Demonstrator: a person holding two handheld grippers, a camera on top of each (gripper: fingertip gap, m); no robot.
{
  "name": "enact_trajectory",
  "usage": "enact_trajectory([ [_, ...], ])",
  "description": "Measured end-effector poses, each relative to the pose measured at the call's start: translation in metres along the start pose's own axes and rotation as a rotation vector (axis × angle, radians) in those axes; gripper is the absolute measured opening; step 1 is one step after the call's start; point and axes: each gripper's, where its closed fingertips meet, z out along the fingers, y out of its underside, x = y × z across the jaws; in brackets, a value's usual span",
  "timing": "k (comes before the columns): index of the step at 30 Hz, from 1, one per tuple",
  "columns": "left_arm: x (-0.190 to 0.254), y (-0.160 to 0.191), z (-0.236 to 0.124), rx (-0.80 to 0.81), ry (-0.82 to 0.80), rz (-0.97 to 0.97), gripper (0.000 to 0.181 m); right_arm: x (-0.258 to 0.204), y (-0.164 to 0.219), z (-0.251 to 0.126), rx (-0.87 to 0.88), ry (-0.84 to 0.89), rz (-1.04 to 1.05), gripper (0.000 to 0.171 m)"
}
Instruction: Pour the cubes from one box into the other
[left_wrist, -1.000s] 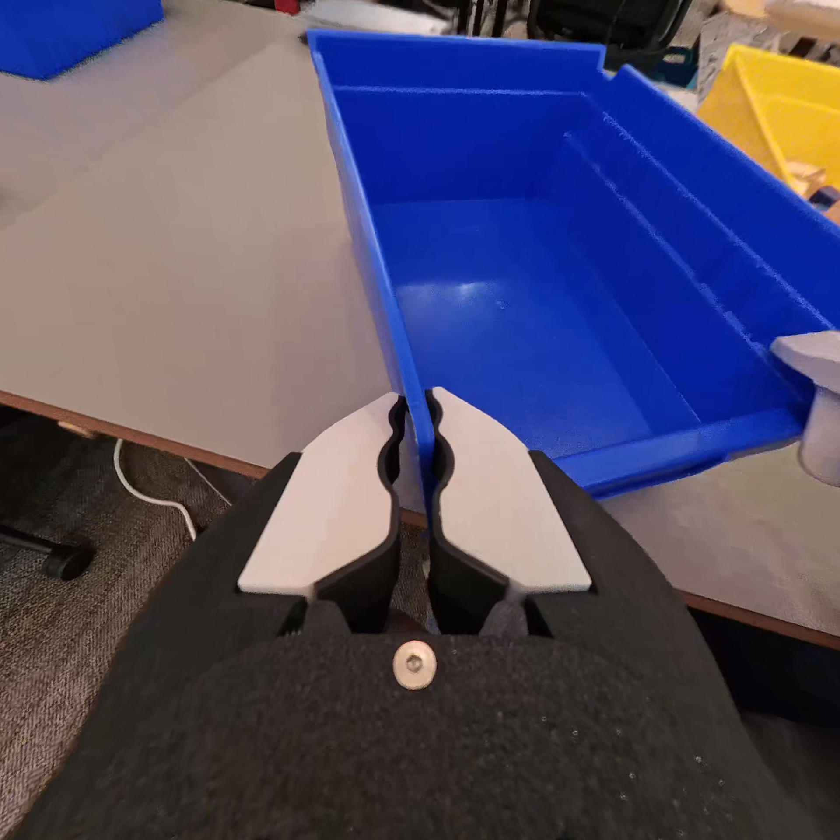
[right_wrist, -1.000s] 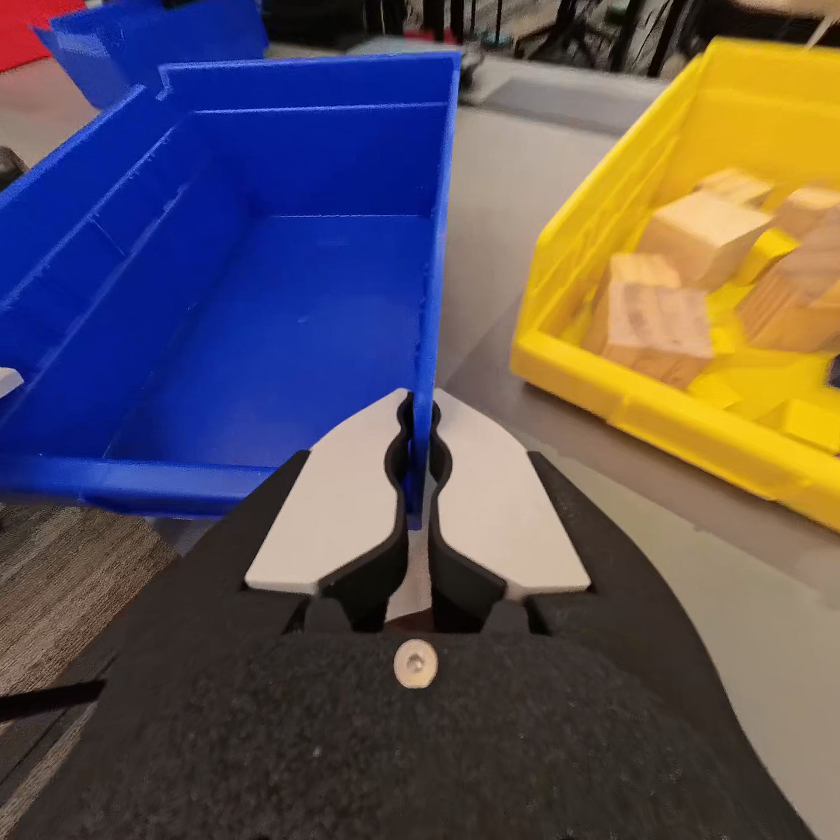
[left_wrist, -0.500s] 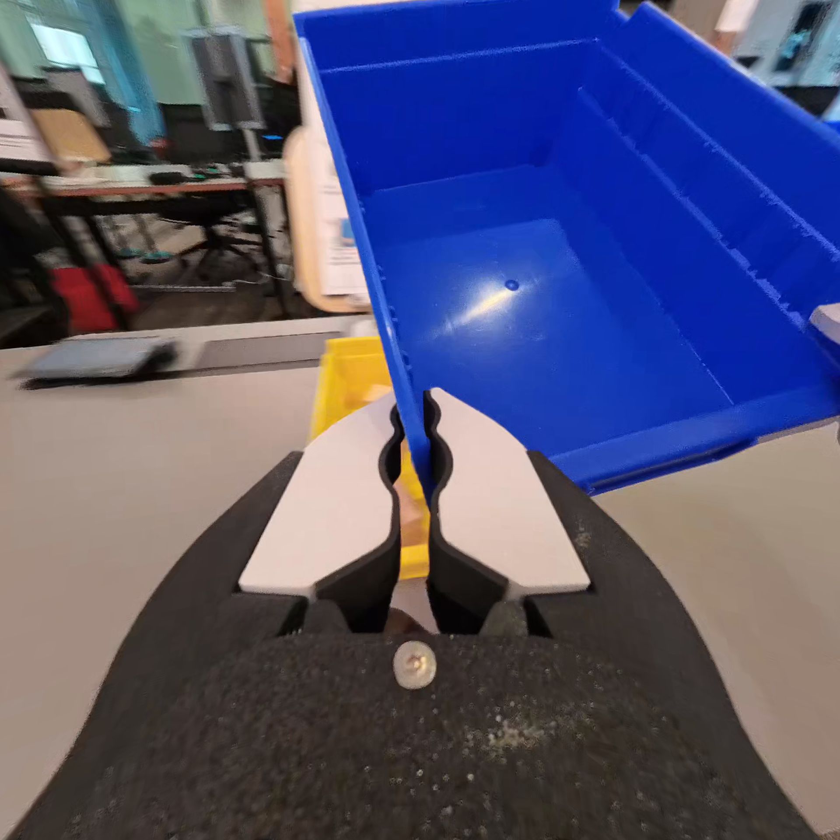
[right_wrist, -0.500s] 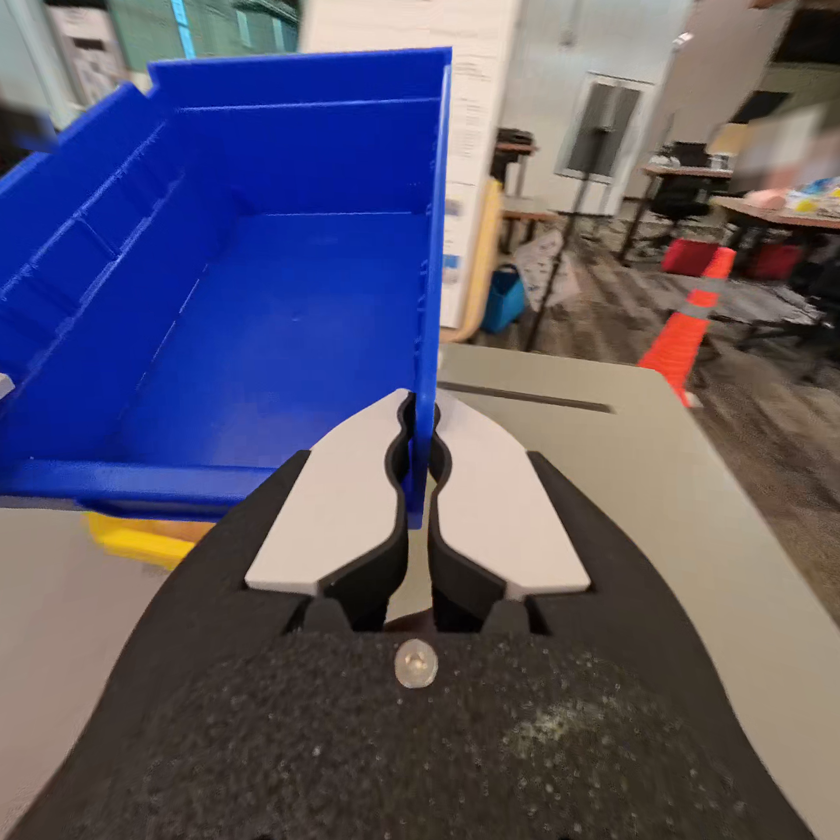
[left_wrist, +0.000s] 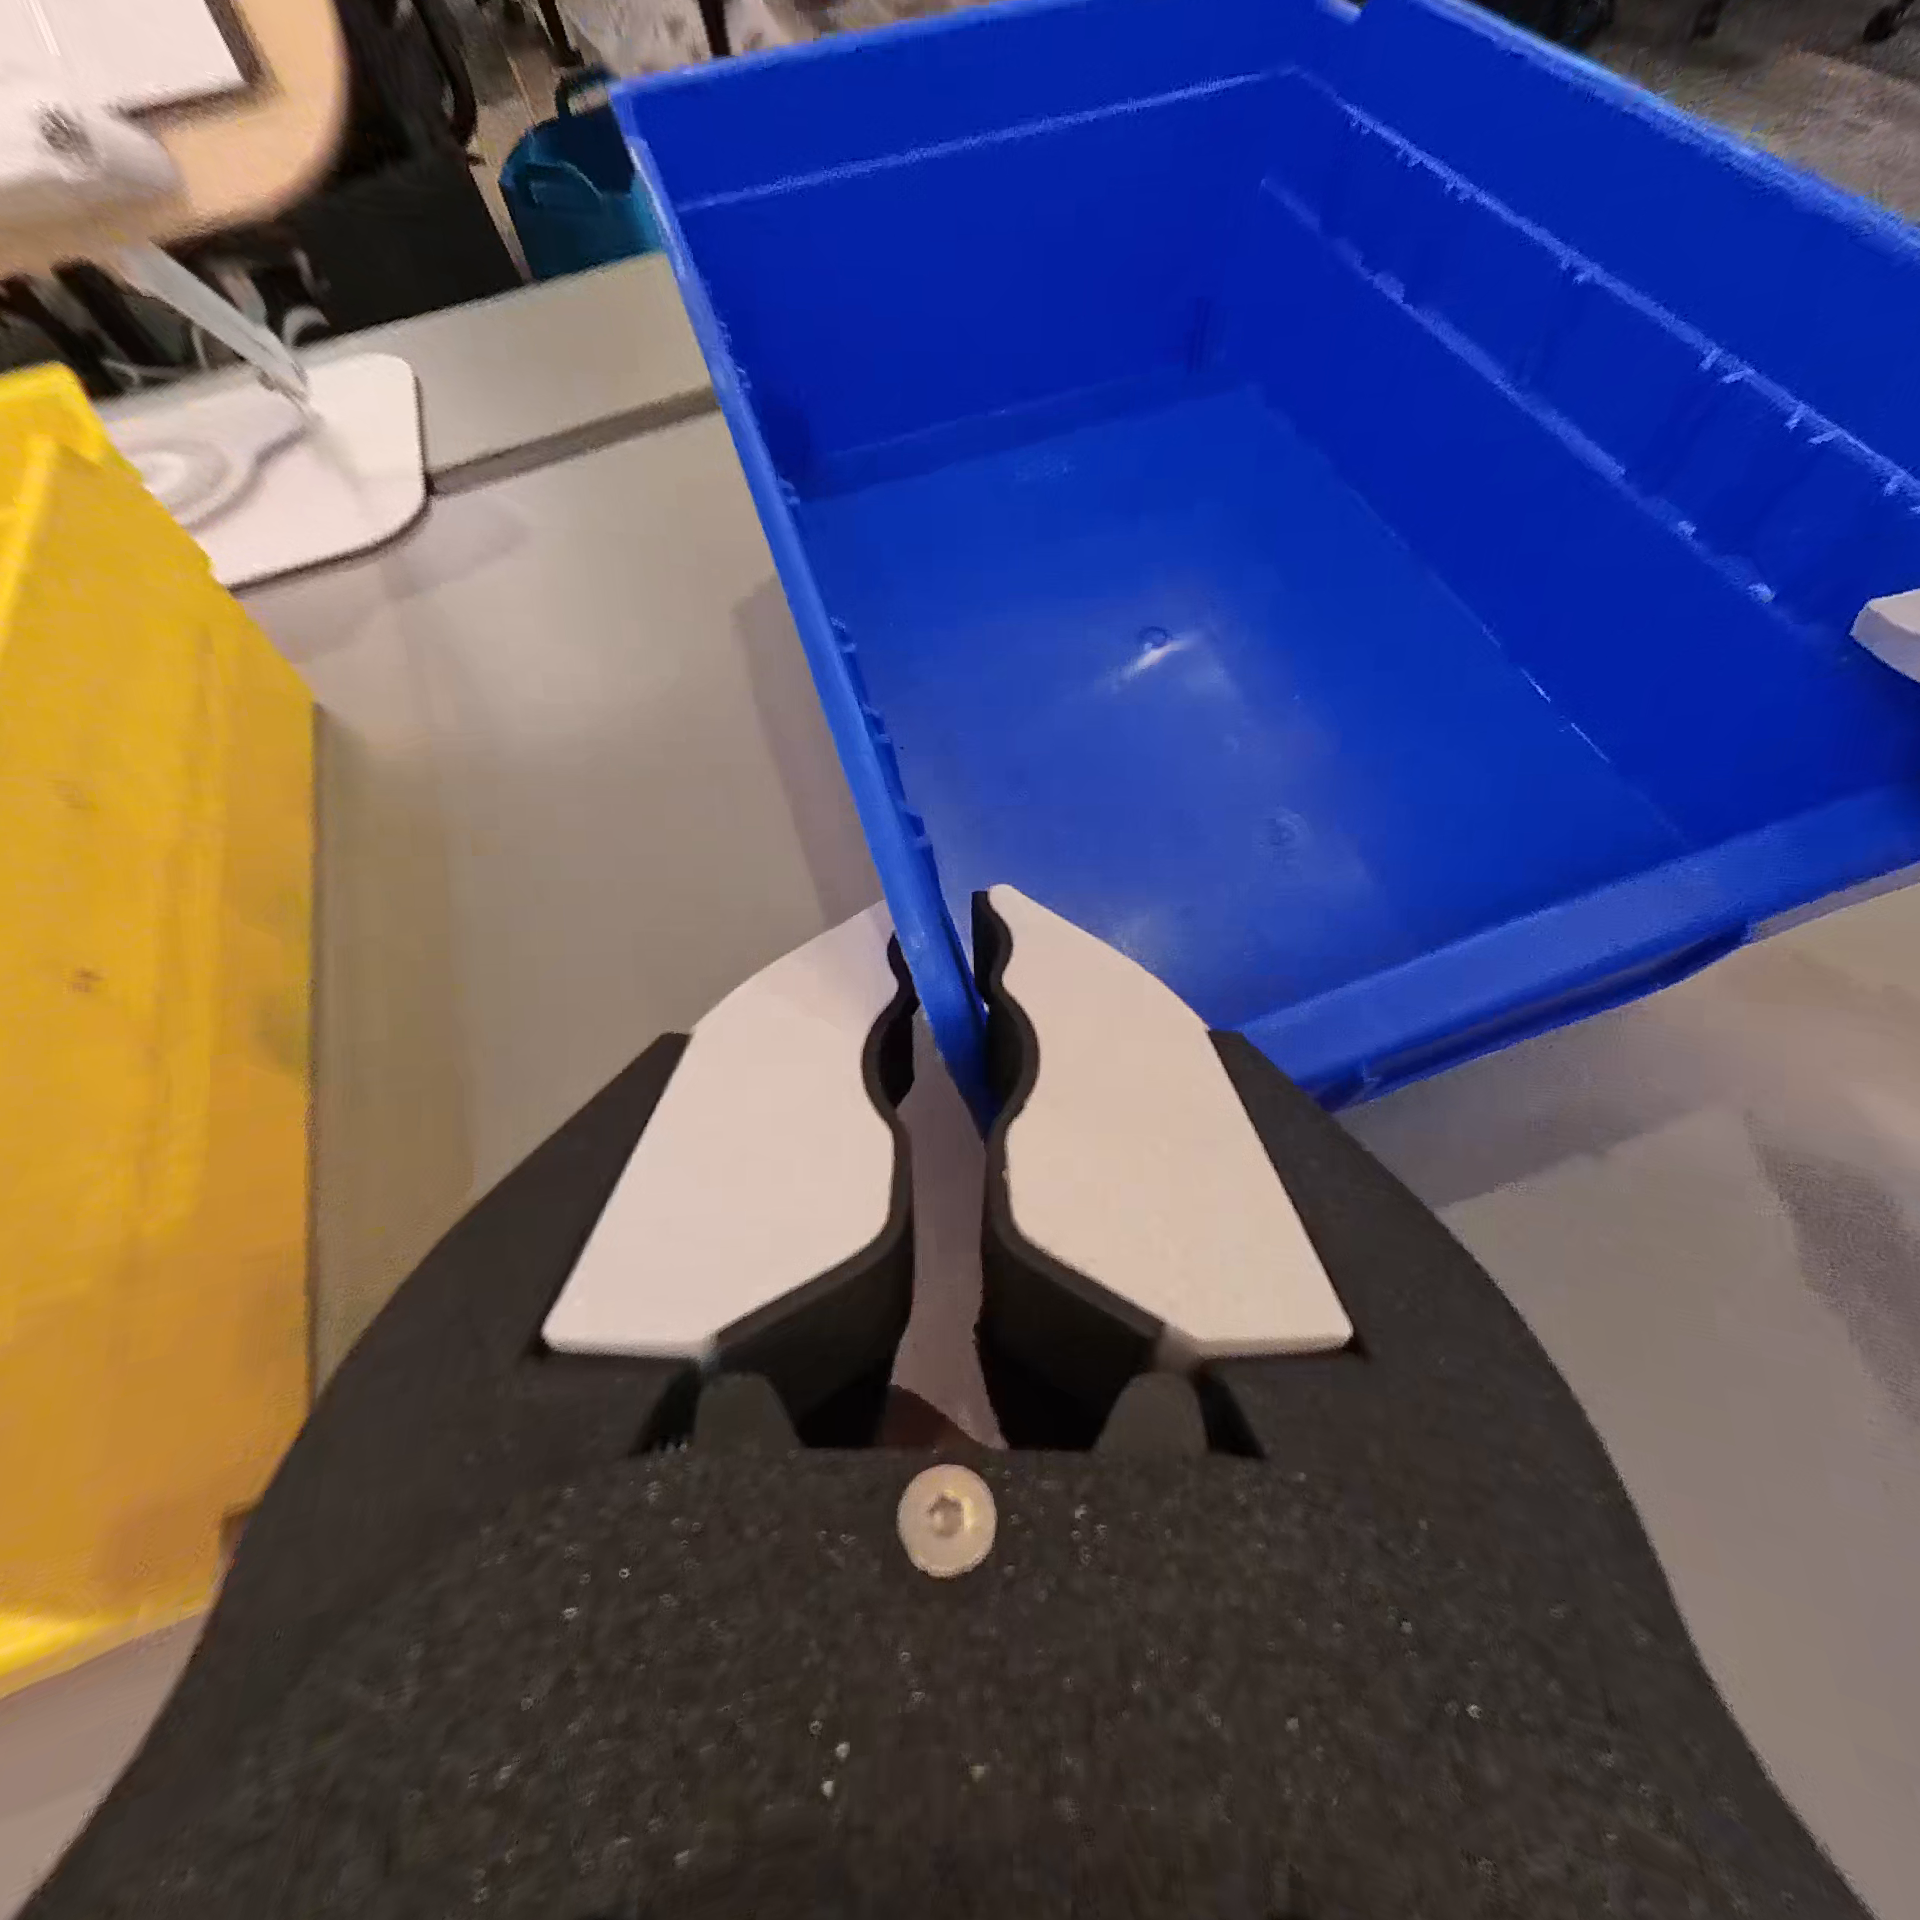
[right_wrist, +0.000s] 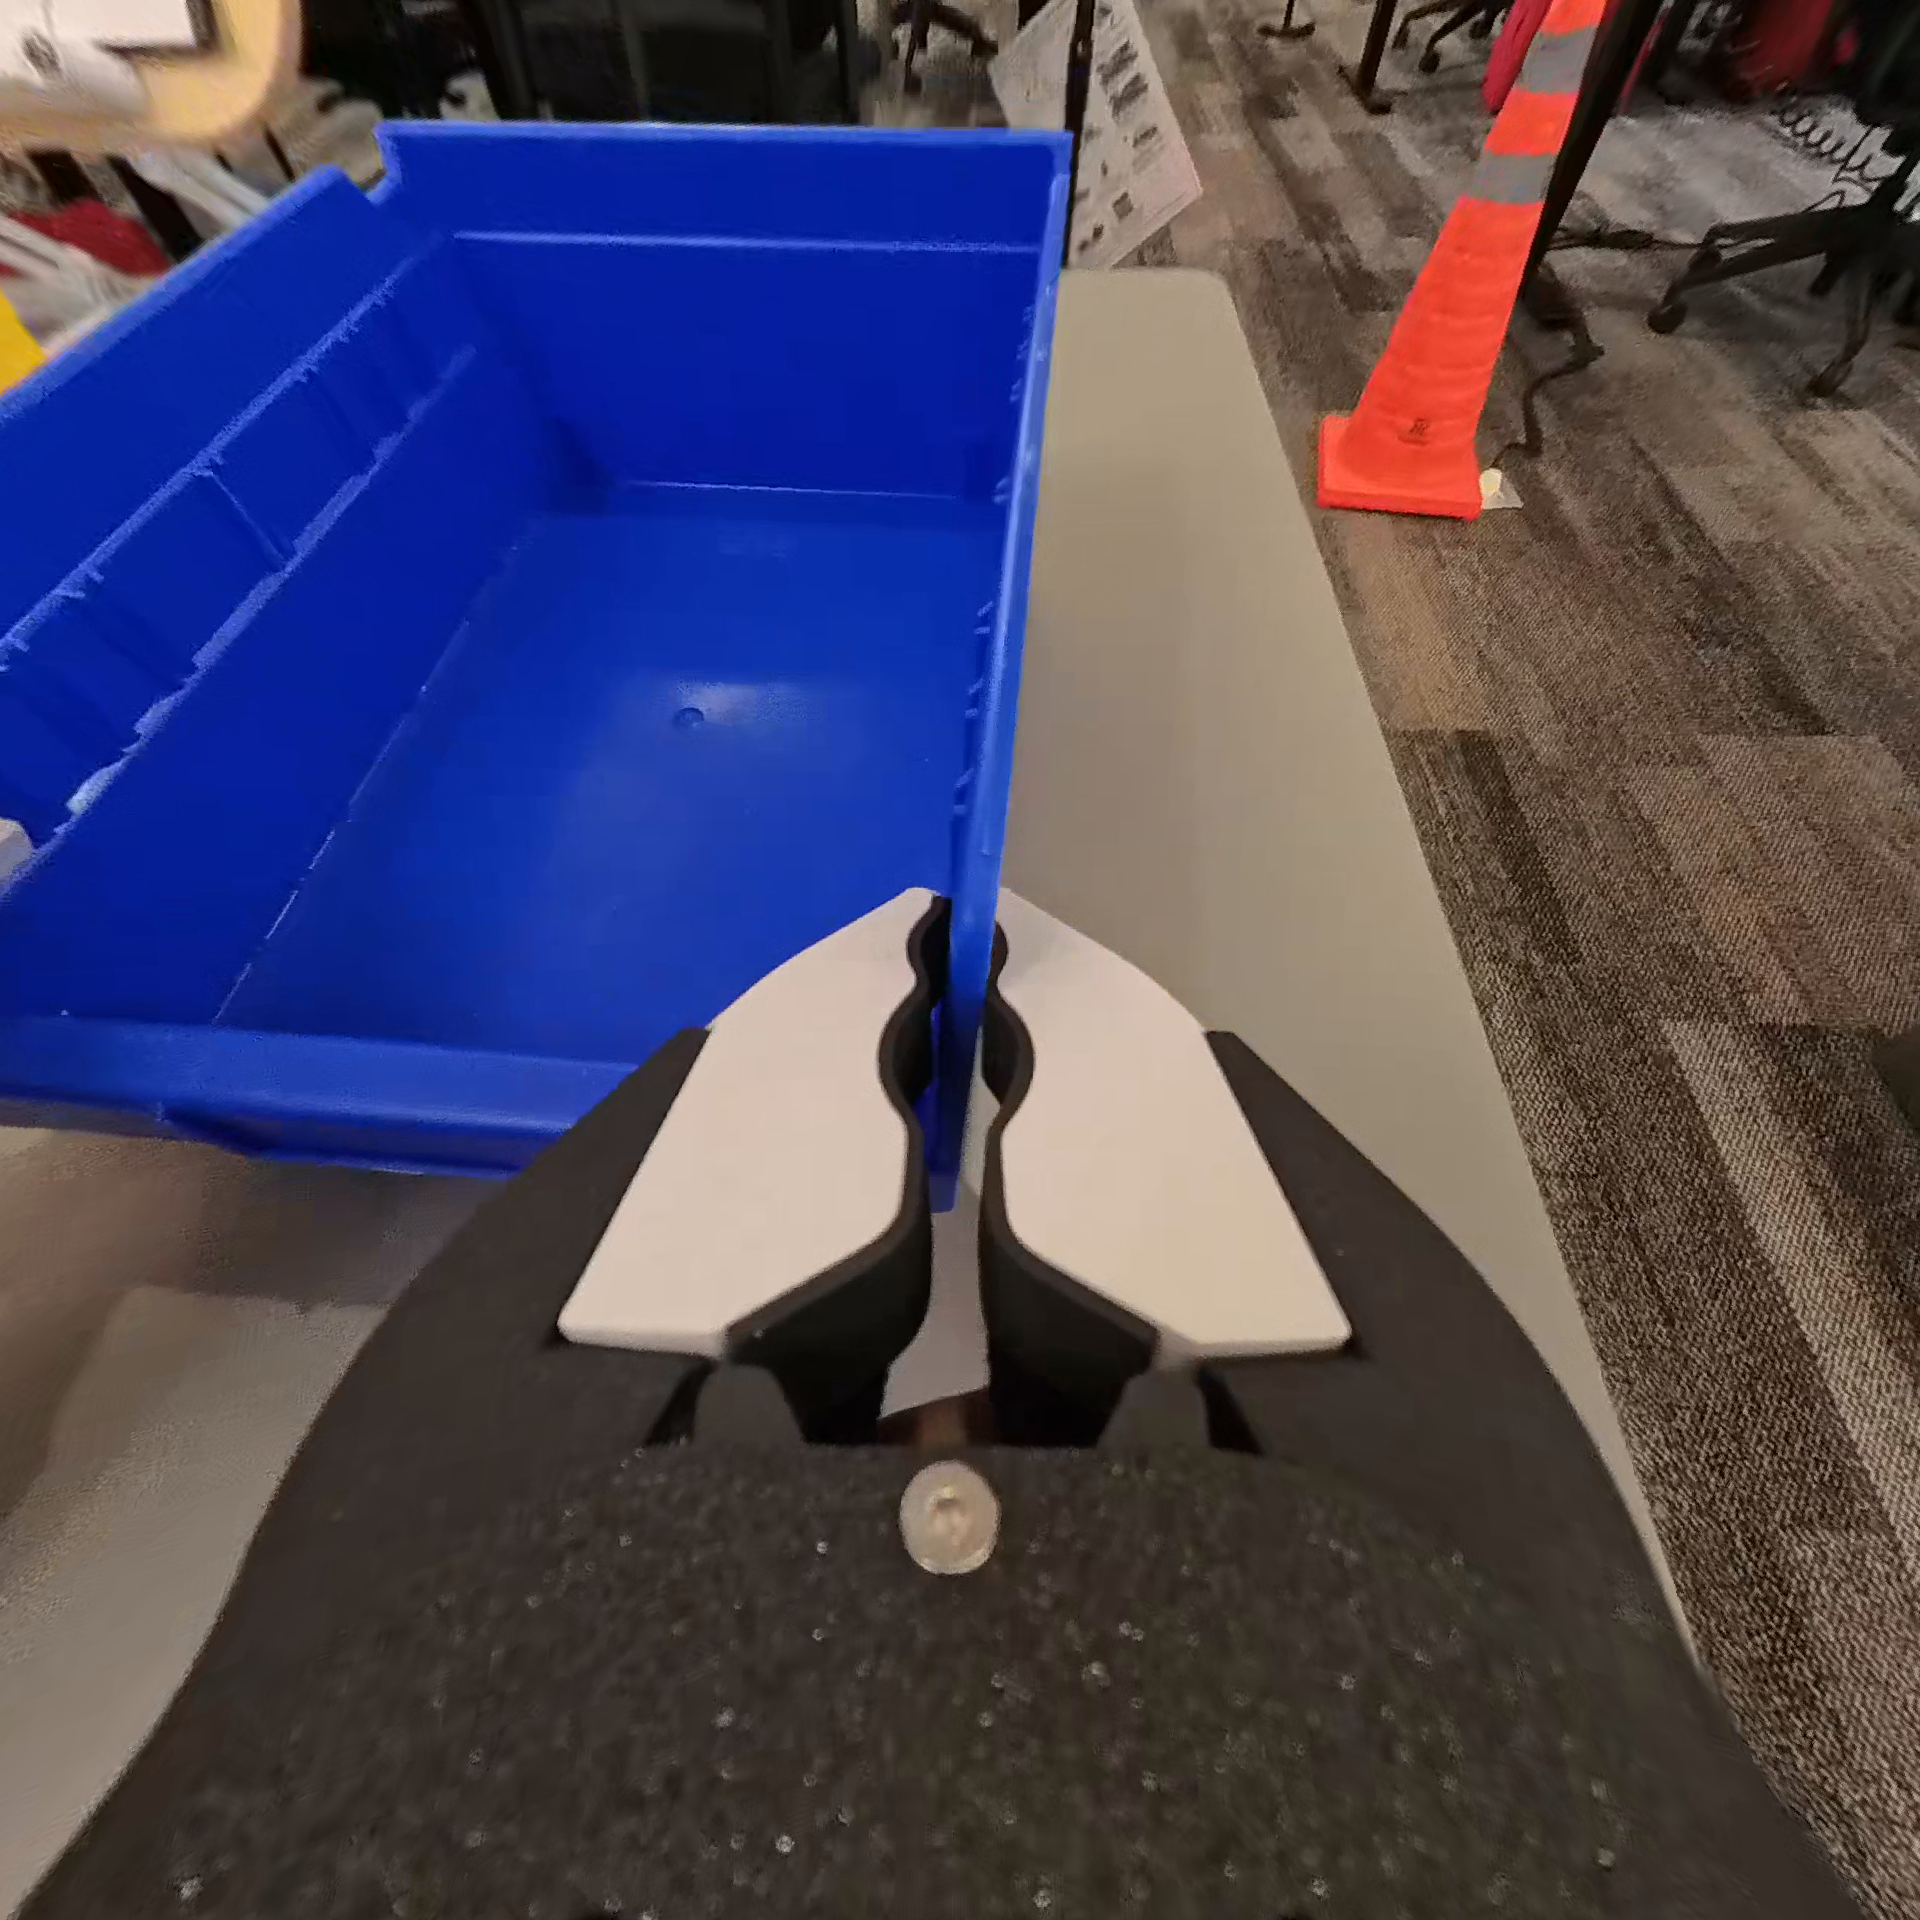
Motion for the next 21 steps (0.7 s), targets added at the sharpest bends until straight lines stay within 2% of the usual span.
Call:
enact_trajectory([
  [2,0.006,0.010,0.009,-0.028,0.024,-0.014,0.009,0.007,0.009,0.009,-0.046,0.013,0.006,0.002],
  [4,0.011,0.010,0.010,-0.017,0.046,0.051,0.014,0.011,0.008,0.013,-0.021,-0.014,0.033,0.002],
  [6,0.017,0.013,0.003,-0.047,0.124,0.050,0.021,0.016,0.004,0.009,-0.014,-0.033,0.086,0.011],
  [8,0.010,0.010,-0.022,-0.038,0.202,0.036,0.043,0.022,-0.012,-0.008,0.030,-0.004,0.071,0.019],
  [11,-0.018,0.000,-0.082,0.026,0.369,-0.067,0.044,0.008,-0.050,-0.044,0.151,0.039,-0.055,0.020],
  [13,-0.059,0.000,-0.118,0.054,0.418,-0.157,0.047,-0.030,-0.070,-0.057,0.192,-0.017,-0.181,0.024],
  [15,-0.122,0.003,-0.140,0.100,0.333,-0.195,0.047,-0.080,-0.080,-0.059,0.187,-0.098,-0.270,0.028],
  [18,-0.232,0.025,-0.156,0.140,0.013,-0.162,0.048,-0.180,-0.075,-0.048,0.158,-0.290,-0.253,0.030],
  [20,-0.287,0.045,-0.165,0.169,-0.157,-0.172,0.046,-0.252,-0.049,-0.034,0.089,-0.446,-0.230,0.039],
  [21,-0.304,0.058,-0.163,0.157,-0.199,-0.180,0.043,-0.279,-0.034,-0.024,0.044,-0.465,-0.232,0.042],
])
